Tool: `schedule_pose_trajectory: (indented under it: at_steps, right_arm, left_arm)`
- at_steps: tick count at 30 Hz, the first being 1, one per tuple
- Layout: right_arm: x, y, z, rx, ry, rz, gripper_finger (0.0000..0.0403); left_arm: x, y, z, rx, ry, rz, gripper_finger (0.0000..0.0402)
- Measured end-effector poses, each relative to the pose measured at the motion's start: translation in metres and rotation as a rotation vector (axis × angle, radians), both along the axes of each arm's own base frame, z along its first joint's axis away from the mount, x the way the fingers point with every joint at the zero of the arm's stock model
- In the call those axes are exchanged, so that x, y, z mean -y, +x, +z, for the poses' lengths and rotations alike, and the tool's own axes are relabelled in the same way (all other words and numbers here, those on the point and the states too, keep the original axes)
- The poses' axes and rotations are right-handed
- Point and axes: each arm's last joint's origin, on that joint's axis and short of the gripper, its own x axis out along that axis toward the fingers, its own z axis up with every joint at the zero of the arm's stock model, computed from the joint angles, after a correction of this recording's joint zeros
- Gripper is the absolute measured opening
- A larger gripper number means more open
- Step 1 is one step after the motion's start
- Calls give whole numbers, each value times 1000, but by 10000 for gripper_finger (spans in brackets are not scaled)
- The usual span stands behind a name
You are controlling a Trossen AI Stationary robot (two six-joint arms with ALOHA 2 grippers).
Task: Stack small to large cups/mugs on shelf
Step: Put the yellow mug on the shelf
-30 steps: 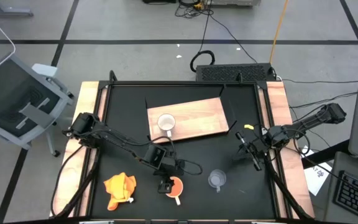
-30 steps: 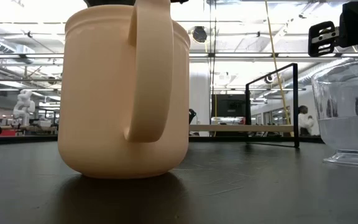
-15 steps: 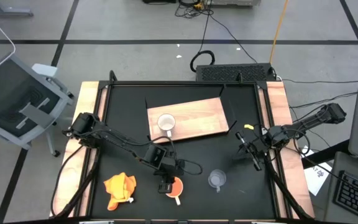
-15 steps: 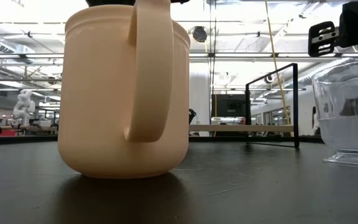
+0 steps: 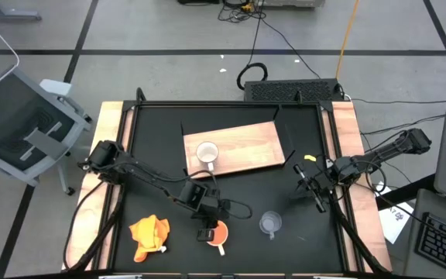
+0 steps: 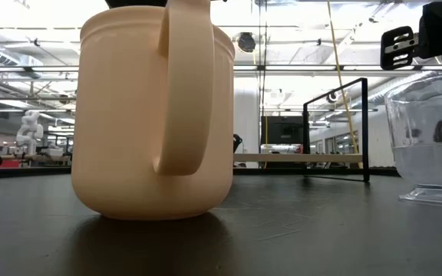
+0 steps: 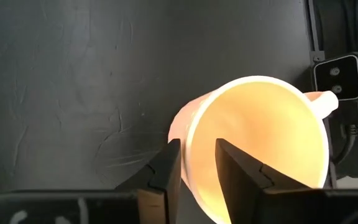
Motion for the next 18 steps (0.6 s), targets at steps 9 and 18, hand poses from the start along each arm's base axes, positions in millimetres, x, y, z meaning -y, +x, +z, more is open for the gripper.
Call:
schedule_pose_trajectory:
  at_steps: [9, 18]
  right_arm:
    - [0, 0, 0, 0, 0, 0, 0]
    - [0, 0, 0, 0, 0, 0, 0]
  left_arm:
    - [0, 1, 0, 13, 8, -5, 99]
    - [0, 1, 0, 21, 23, -15, 100]
